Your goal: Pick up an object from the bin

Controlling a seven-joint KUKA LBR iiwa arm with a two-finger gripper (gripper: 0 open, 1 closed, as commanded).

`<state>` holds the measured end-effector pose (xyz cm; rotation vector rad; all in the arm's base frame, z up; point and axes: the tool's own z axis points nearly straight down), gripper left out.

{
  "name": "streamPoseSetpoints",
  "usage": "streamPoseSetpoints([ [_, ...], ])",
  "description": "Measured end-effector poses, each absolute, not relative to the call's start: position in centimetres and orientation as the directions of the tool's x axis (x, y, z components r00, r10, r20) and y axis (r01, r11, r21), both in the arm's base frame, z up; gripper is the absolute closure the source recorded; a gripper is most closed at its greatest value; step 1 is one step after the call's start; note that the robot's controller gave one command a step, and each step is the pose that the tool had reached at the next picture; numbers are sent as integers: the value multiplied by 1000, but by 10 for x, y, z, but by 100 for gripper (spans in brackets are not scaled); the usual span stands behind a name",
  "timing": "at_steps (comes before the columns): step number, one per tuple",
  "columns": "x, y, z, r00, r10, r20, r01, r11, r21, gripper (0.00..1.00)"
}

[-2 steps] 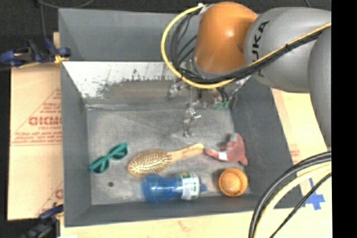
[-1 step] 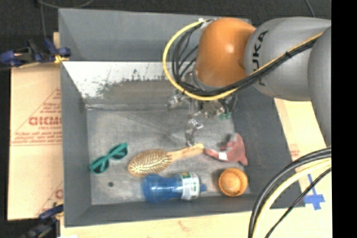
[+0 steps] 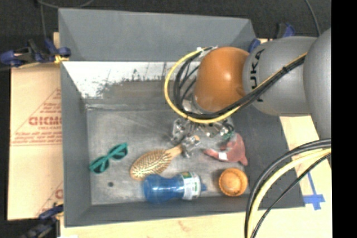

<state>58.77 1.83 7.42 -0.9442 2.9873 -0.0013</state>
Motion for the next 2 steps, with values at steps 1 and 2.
streamPoseSetpoints([
  [1,588,18,74,-819,-574,-8,-574,819,-3,100],
  [2,576,14,197,-548,-837,-6,-837,548,-8,100],
])
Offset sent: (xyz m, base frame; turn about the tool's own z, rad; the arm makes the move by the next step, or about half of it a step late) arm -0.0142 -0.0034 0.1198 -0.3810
